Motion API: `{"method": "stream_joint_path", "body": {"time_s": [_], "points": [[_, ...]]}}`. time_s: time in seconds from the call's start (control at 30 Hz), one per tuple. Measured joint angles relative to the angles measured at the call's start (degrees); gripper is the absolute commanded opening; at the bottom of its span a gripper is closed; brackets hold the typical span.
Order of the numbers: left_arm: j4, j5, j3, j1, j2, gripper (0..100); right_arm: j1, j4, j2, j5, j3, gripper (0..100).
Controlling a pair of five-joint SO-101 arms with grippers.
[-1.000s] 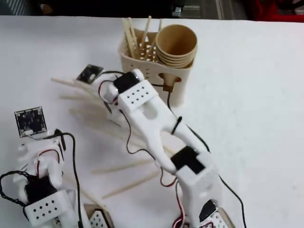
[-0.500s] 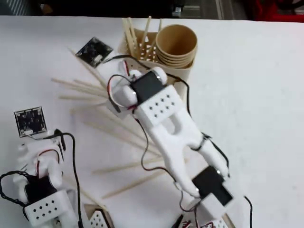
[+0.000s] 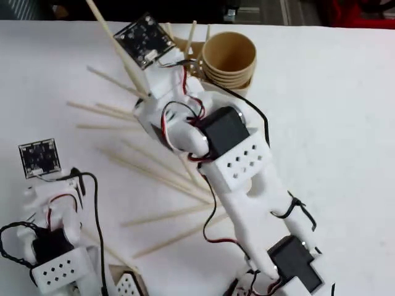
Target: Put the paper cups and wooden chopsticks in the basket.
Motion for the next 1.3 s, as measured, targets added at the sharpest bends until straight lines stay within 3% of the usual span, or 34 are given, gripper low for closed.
{"method": "stream_joint_path", "body": {"time_s": [0.37, 0.97, 1.3], "points": [[0.0, 0.0, 0.0, -0.4, 0.0, 19, 5.9, -15.3, 0.0, -4.4, 0.0, 1.8], [0.0, 0.0, 0.0, -0.4, 0.0, 19, 13.5, -44.0, 0.7, -4.7, 1.3, 1.8], [0.0, 0.0, 0.0, -0.4, 0.0, 19, 16.4, -49.8, 8.5, -4.7, 7.8, 1.8]]}}
